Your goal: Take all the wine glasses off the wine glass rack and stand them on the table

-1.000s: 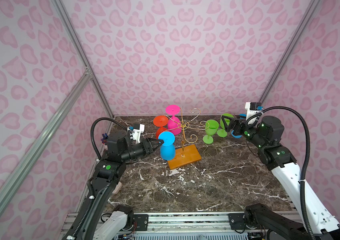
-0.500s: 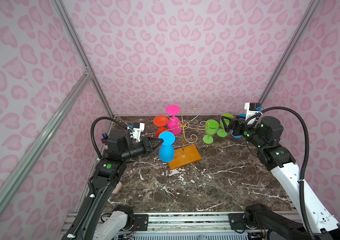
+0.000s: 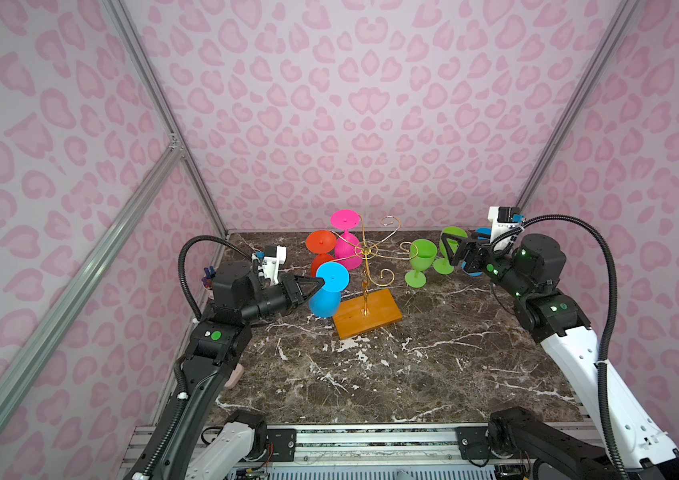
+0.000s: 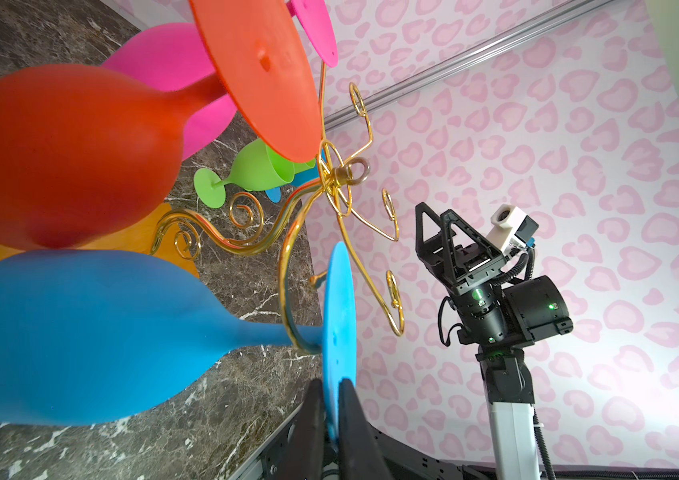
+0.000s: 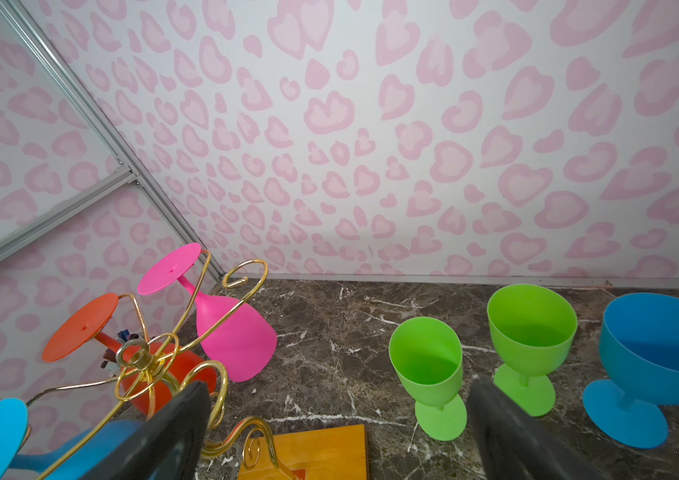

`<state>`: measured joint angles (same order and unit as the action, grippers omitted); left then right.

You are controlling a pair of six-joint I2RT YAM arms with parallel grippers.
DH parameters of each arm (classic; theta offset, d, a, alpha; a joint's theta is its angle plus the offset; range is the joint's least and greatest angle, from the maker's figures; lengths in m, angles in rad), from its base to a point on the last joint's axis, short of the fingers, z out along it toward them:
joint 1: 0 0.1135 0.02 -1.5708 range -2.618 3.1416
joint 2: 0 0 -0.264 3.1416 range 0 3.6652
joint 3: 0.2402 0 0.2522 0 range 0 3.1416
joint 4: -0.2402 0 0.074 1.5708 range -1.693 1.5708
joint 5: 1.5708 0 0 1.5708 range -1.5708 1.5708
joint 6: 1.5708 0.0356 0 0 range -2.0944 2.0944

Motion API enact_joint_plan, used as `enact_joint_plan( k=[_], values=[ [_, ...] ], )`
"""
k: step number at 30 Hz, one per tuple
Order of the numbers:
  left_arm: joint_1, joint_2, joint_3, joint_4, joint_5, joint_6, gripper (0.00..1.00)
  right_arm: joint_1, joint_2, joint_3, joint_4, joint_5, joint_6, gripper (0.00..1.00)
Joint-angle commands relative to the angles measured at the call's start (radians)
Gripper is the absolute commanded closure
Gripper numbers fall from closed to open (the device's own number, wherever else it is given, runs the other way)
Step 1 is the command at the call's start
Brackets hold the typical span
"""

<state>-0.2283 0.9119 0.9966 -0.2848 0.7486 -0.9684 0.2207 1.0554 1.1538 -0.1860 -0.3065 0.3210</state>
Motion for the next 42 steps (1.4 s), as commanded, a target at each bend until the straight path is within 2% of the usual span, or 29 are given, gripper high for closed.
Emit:
enact_joint_plan(
  k=[1, 9, 31, 42],
  values=[
    [0.001, -0.009, -0.009, 0.066, -0.016, -0.026, 0.91, 0.002, -0.006, -0.008, 0.016, 0.0, 0.0, 0.02],
    [0.0, -0.01, -0.006, 0.08, -0.017, -0.058, 0.96, 0.001, -0.011, -0.012, 0.011, 0.003, -0.002, 0.02],
    [0.002, -0.04, 0.025, 0.051, -0.008, -0.143, 0.97, 0.002, -0.018, -0.021, 0.008, -0.007, 0.006, 0.02],
    [0.003, -0.021, 0.04, 0.07, -0.045, -0.158, 0.97, 0.001, -0.034, -0.026, 0.0, -0.005, 0.004, 0.02]
  ],
)
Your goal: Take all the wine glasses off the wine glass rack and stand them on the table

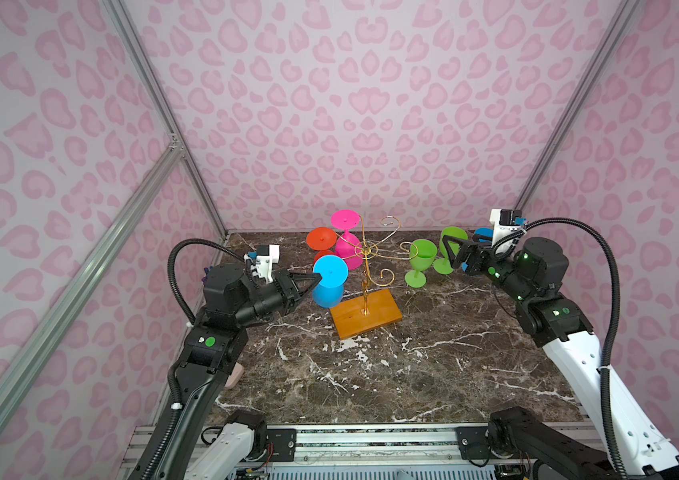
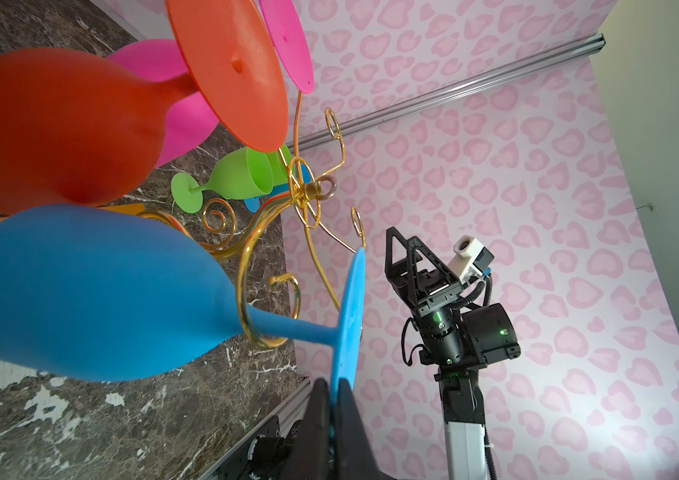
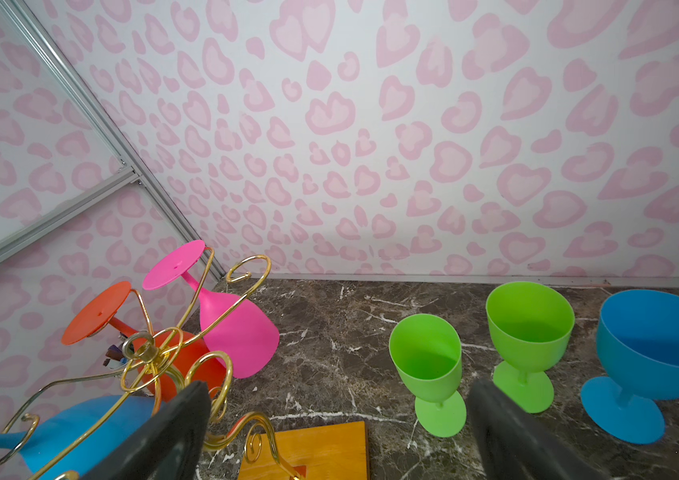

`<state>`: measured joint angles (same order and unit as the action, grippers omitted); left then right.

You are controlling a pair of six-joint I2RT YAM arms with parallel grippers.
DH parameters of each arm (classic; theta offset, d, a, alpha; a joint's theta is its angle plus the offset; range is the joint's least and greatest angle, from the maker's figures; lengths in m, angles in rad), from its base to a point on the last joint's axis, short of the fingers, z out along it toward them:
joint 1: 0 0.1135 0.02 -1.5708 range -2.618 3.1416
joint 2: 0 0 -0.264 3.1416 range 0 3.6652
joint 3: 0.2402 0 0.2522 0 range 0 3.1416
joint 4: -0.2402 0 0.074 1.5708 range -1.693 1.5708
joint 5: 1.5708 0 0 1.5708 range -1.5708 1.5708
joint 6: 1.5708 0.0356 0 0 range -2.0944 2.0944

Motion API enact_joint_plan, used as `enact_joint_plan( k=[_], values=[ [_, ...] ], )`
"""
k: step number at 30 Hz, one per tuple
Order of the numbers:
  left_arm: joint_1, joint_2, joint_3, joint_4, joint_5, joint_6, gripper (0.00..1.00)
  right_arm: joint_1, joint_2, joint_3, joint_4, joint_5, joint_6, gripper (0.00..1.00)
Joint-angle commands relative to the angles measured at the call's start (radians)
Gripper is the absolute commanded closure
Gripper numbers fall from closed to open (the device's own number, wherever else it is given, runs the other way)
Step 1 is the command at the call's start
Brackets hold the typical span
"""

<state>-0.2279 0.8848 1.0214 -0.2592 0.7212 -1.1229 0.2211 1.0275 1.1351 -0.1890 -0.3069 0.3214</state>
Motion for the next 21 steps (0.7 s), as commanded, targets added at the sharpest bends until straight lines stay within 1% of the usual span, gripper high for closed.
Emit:
enact_joint_plan(
  k=[1, 14, 21],
  values=[
    [0.001, 0.009, 0.016, 0.047, -0.021, -0.006, 0.97, 0.001, -0.007, -0.009, 0.003, -0.005, 0.003, 0.02],
    [0.0, 0.043, 0.026, 0.078, -0.055, -0.021, 0.97, 0.001, -0.009, -0.008, 0.003, -0.008, 0.006, 0.02],
    [-0.004, 0.059, 0.029, 0.101, -0.054, -0.032, 0.97, 0.001, -0.003, -0.008, 0.01, -0.014, 0.013, 0.02]
  ],
)
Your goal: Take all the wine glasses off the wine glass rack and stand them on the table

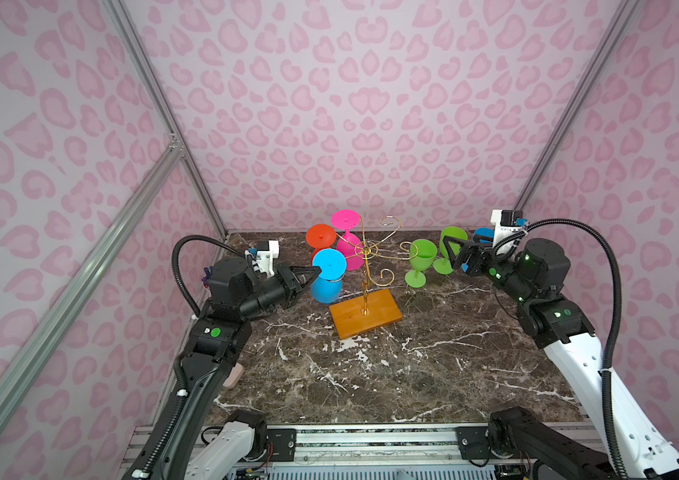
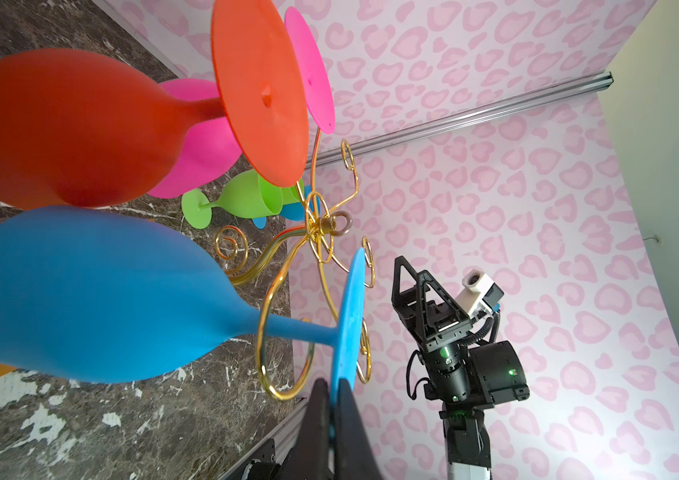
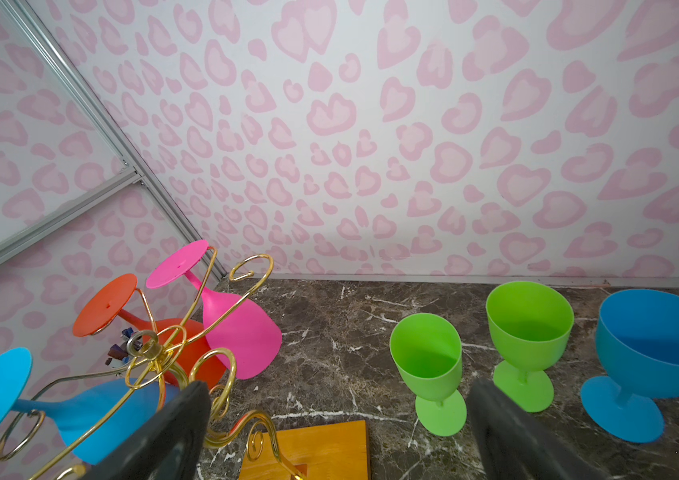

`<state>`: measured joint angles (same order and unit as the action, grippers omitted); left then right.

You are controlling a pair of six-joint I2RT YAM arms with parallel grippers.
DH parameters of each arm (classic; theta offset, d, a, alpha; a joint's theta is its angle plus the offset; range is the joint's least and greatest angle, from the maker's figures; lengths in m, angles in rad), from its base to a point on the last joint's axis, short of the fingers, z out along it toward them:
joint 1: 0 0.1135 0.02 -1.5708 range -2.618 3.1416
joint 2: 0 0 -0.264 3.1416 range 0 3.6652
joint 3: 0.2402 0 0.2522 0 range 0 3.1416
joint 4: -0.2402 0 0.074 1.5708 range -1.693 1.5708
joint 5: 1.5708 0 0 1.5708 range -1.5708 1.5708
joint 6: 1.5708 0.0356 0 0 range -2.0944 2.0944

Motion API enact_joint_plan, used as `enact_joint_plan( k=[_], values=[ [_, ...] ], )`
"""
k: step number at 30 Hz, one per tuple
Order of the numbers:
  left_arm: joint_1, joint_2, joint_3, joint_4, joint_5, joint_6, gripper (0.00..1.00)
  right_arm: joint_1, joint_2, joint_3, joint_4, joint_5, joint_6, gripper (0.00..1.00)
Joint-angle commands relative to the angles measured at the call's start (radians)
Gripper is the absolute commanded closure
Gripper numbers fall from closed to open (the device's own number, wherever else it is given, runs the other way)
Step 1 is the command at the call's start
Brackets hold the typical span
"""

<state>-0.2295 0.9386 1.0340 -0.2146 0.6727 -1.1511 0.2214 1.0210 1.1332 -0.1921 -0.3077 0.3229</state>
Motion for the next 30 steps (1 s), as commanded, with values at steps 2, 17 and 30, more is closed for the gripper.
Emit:
enact_joint_plan(
  k=[2, 17, 30],
  values=[
    [-0.005, 0.012, 0.017, 0.06, -0.004, -0.005, 0.97, 0.0, 0.005, -0.006, 0.014, -0.015, 0.012, 0.02],
    [-0.067, 0.048, 0.03, 0.064, -0.004, 0.004, 0.97, 0.0, 0.009, -0.008, 0.016, -0.019, 0.018, 0.02],
    [-0.083, 0.052, 0.017, 0.008, 0.071, 0.053, 0.97, 0.001, 0.005, -0.009, 0.014, -0.013, 0.016, 0.02]
  ],
)
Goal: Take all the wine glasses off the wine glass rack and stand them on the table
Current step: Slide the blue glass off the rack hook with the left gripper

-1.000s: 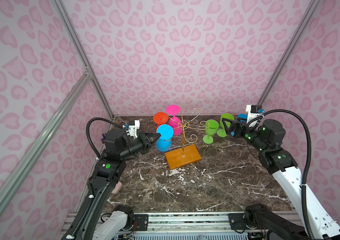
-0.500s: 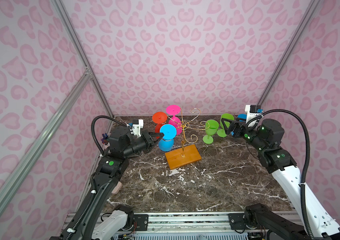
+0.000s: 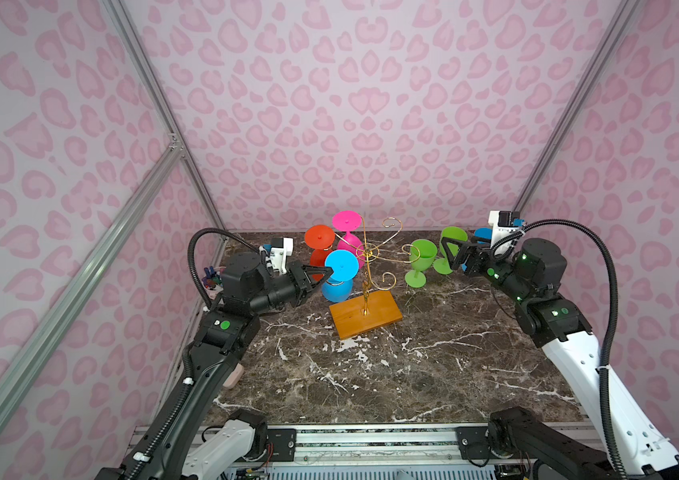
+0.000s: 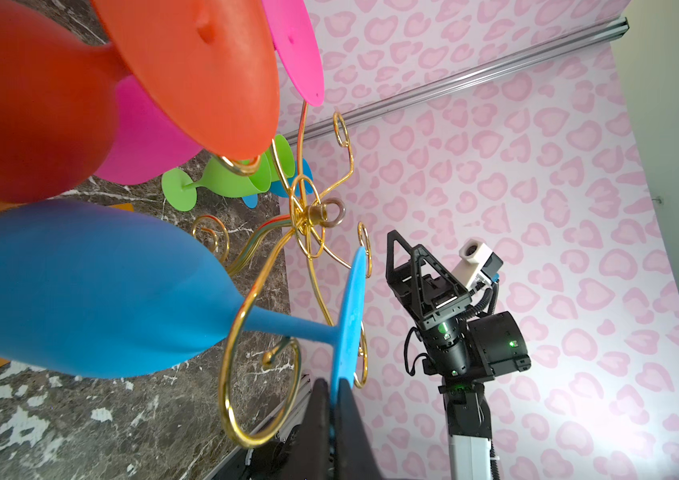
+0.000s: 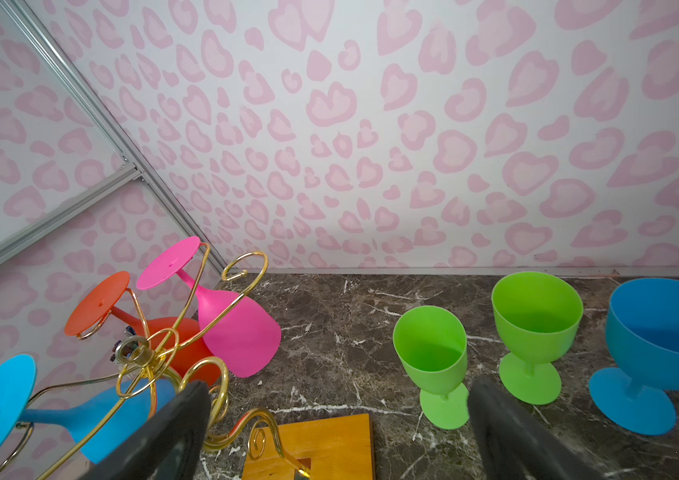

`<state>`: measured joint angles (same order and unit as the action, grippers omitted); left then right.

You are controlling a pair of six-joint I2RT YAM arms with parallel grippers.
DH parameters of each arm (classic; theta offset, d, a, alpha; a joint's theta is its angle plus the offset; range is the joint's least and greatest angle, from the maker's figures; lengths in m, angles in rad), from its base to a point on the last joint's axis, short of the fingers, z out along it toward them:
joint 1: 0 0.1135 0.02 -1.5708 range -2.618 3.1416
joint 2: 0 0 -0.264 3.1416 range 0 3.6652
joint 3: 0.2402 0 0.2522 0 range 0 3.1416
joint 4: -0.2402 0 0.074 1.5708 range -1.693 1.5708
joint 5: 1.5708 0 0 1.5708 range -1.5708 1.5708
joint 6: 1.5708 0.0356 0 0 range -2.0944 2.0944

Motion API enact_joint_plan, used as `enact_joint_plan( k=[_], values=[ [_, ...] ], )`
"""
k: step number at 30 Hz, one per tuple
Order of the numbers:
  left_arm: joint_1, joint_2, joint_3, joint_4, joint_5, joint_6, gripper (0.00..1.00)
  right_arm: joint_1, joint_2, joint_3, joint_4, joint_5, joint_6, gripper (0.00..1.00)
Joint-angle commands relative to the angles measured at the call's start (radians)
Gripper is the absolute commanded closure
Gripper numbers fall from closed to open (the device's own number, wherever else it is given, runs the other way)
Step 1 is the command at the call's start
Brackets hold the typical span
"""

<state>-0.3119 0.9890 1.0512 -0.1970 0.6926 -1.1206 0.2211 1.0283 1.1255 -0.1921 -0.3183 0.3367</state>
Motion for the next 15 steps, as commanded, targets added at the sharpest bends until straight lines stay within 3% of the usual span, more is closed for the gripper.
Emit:
enact_joint_plan(
  k=[1, 15],
  values=[
    [-0.001, 0.005, -0.002, -0.009, 0.055, 0.024, 0.97, 0.001, -0.001, 0.0, 0.011, -0.004, 0.0, 0.02],
    [-0.001, 0.011, 0.021, -0.01, 0.014, 0.038, 0.97, 0.001, -0.019, -0.001, -0.004, 0.007, -0.008, 0.02]
  ],
)
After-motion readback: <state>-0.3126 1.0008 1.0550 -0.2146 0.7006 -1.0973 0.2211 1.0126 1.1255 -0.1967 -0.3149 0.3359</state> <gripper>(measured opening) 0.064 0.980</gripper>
